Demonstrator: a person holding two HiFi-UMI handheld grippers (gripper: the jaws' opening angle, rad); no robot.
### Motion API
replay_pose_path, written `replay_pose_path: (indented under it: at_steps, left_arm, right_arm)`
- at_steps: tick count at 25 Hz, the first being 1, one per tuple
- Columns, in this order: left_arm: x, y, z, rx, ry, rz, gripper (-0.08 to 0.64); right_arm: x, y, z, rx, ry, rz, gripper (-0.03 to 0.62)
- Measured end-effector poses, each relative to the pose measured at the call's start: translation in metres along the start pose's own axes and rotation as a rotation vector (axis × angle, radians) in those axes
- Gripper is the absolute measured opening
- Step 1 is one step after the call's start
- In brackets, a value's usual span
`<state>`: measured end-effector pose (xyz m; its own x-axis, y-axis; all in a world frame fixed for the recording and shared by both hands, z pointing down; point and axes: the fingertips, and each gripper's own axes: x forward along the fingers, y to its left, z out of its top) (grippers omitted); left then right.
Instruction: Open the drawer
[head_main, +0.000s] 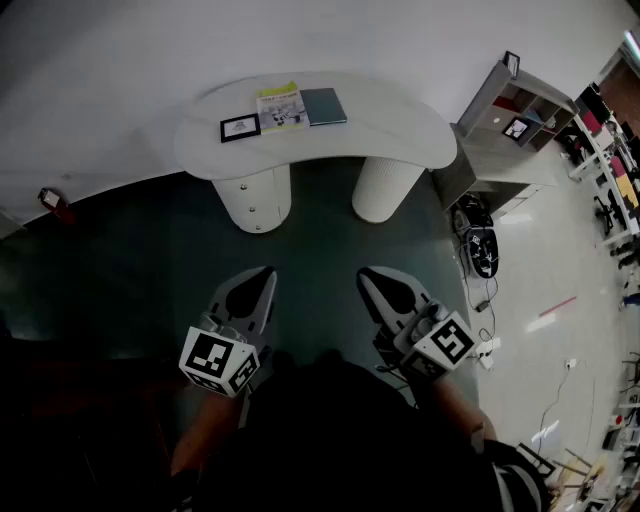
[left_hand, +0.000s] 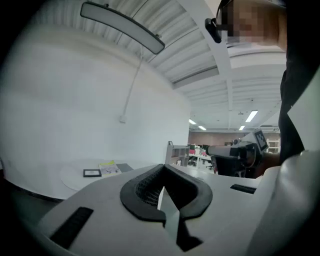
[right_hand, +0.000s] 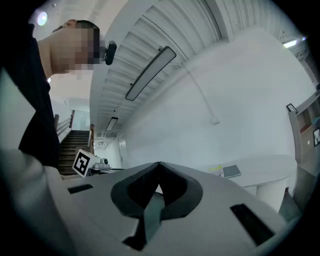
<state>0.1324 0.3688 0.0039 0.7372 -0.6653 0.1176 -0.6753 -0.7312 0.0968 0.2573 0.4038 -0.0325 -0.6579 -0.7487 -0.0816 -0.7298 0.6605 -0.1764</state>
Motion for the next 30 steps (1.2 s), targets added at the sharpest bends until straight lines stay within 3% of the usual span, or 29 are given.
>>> replay_pose_path:
  at_steps: [8, 14, 21, 30]
  left_arm:
    - [0.019, -0.044, -0.018, -0.027, 0.024, -0.013, 0.012]
    - [0.004, -0.048, -0.016, -0.032, 0.003, -0.001, 0.012]
    - [-0.040, -0.001, -0.008, -0.020, -0.011, 0.038, 0.011]
    - [-0.094, 0.073, -0.025, -0.046, 0.008, 0.099, 0.011]
  right_arm:
    - [-0.026, -0.002, 0.000, 0.033, 0.002, 0.038, 0.015]
    - [-0.027, 0.011, 0.004, 0.019, -0.014, 0.064, 0.015]
    - [0.012, 0.056, 0.000, 0.024, -0.019, 0.126, 0.017]
    - [0.084, 0.098, -0.028, 0.065, 0.018, 0.186, 0.017]
